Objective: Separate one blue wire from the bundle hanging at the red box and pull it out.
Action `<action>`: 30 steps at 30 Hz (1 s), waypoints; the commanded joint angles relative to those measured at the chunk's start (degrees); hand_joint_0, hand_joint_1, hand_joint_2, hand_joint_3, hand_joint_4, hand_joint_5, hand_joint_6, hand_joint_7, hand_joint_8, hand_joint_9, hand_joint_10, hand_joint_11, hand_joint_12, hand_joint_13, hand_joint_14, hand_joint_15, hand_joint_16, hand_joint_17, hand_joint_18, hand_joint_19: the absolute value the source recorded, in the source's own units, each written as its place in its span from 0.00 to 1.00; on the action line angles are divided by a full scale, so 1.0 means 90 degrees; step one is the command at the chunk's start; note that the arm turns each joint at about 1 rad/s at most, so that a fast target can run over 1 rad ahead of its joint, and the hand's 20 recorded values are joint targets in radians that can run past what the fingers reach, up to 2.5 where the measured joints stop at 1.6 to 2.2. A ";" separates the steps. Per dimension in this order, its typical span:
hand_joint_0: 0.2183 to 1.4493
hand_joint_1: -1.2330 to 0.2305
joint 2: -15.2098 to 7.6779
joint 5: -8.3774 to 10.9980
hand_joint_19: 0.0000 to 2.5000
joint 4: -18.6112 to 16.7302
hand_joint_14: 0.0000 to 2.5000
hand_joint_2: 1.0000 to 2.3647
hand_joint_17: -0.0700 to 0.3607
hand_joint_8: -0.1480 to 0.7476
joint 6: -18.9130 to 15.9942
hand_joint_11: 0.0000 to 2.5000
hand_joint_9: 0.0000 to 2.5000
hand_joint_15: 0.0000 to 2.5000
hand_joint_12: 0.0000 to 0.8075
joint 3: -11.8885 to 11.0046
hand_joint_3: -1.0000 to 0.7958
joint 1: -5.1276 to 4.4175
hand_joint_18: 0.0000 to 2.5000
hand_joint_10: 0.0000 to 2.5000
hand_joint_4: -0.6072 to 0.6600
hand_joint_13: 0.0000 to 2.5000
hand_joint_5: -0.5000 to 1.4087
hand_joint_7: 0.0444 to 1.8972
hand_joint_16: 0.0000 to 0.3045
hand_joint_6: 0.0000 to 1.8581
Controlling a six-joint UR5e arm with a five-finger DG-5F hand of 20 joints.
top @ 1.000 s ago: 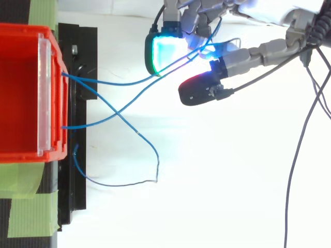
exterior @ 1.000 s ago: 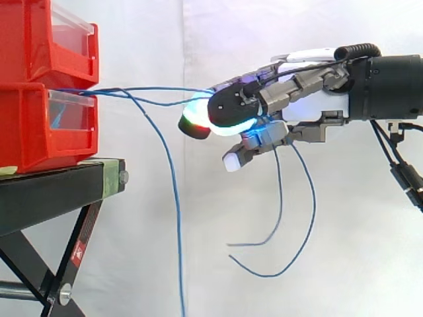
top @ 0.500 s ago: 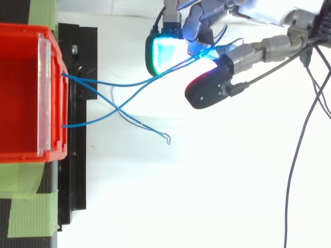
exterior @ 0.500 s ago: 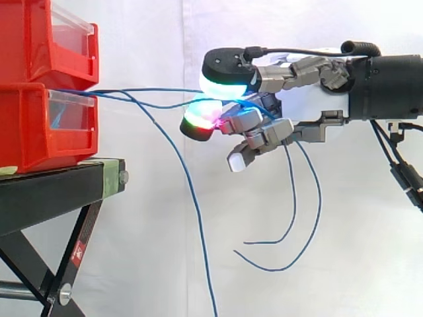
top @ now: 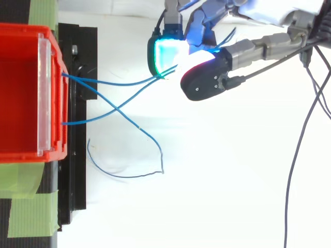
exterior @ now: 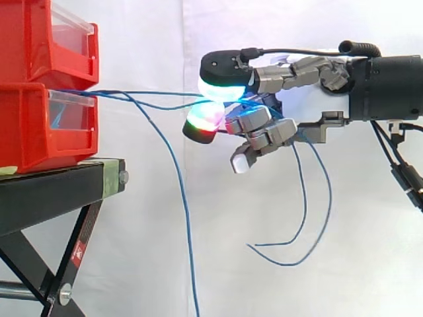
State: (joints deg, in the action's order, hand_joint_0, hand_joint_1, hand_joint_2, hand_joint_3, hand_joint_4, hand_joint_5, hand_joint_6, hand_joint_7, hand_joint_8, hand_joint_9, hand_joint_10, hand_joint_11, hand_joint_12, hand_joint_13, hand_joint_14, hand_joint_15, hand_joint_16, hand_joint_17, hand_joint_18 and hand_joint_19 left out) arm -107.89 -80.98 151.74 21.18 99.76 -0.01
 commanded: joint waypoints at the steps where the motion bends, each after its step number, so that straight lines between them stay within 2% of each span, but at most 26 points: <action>1: 0.35 0.37 -0.0005 0.0004 0.36 0.0024 0.41 0.01 0.42 0.52 0.0000 0.69 0.33 0.60 0.43 0.0000 0.41 -0.0009 0.29 0.38 0.66 0.43 0.14 0.55 0.16 0.45; 6: 0.34 0.35 0.0005 -0.0006 0.36 0.0044 0.40 0.02 0.42 0.52 0.0000 0.69 0.33 0.61 0.43 0.0000 0.47 -0.0009 0.29 0.39 0.66 0.43 0.14 0.54 0.16 0.46; 12: 0.40 0.25 -0.0005 0.0004 0.35 0.0044 0.39 0.02 0.42 0.50 0.0000 0.71 0.31 0.62 0.43 0.0000 0.52 -0.0009 0.28 0.38 0.65 0.42 0.14 0.57 0.16 0.46; 20: 0.43 0.19 -0.0005 -0.0006 0.32 0.0044 0.33 0.02 0.42 0.48 -0.0010 0.74 0.24 0.65 0.45 0.0000 0.49 -0.0009 0.24 0.31 0.62 0.36 0.12 0.59 0.16 0.45; 25: 0.43 0.18 -0.0005 -0.0006 0.32 0.0044 0.32 0.02 0.42 0.47 -0.0059 0.75 0.21 0.66 0.45 0.0000 0.49 -0.0009 0.23 0.28 0.59 0.34 0.12 0.60 0.16 0.45; 27: 0.43 0.17 0.0005 -0.0006 0.32 0.0044 0.35 0.02 0.42 0.47 -0.0059 0.73 0.19 0.63 0.44 0.0000 0.50 -0.0009 0.22 0.30 0.58 0.33 0.12 0.60 0.16 0.45; 30: 0.43 0.16 0.0005 0.0004 0.31 0.0044 0.34 0.02 0.42 0.47 -0.0059 0.75 0.17 0.64 0.45 0.0000 0.49 -0.0009 0.21 0.28 0.57 0.31 0.11 0.61 0.16 0.44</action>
State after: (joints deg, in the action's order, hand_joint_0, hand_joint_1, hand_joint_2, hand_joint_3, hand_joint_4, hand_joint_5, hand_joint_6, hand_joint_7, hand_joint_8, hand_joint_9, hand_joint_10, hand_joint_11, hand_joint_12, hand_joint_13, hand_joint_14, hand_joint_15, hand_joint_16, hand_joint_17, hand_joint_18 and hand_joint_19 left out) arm -107.88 -81.01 152.14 20.70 99.76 -0.09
